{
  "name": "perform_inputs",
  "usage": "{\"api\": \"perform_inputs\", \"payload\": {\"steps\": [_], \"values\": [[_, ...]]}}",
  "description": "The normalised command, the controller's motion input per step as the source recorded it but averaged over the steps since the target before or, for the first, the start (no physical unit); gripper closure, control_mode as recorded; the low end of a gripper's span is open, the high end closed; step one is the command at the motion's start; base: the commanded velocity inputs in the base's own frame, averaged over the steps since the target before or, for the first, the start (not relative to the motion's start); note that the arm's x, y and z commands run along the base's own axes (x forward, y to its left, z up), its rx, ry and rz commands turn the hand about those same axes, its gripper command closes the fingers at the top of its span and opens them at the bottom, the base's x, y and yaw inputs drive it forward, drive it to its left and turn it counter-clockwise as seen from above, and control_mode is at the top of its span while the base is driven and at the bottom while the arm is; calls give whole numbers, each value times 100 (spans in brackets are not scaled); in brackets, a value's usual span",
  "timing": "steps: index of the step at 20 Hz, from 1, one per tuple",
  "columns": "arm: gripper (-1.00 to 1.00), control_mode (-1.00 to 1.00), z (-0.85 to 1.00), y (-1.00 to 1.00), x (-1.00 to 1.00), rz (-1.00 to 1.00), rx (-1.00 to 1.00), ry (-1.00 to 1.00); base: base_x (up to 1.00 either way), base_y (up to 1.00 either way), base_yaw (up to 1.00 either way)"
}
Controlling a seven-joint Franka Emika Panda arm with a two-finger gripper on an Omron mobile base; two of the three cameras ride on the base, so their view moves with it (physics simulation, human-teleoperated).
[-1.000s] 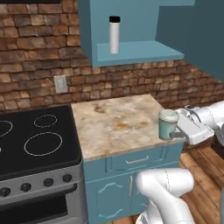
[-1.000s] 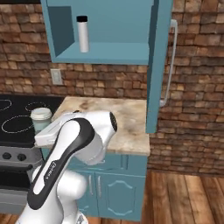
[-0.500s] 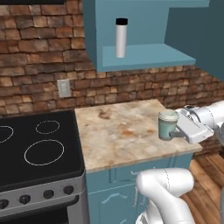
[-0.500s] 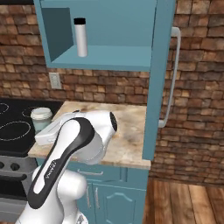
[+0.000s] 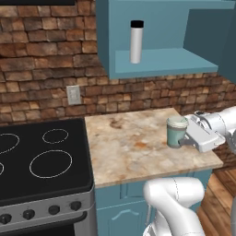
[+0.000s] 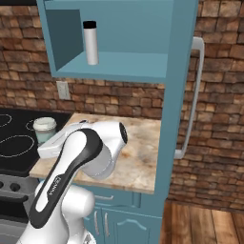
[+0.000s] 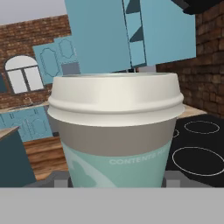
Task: Sort all alcoholic drinks to one cabinet, and non-alcoholic drinks to the other.
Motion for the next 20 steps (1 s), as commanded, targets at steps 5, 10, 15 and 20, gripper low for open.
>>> {"api": "perform_inputs", "payload": {"steps": [5, 10, 15, 20], "values": [[100, -100, 5, 0, 2, 1, 0, 0, 4, 0, 1], [100, -100, 61, 30, 0, -23, 0, 0, 0, 0, 0], [100, -100, 70, 8, 0, -36, 0, 0, 0, 0, 0], [100, -100, 39, -6, 0, -38, 0, 0, 0, 0, 0]]}}
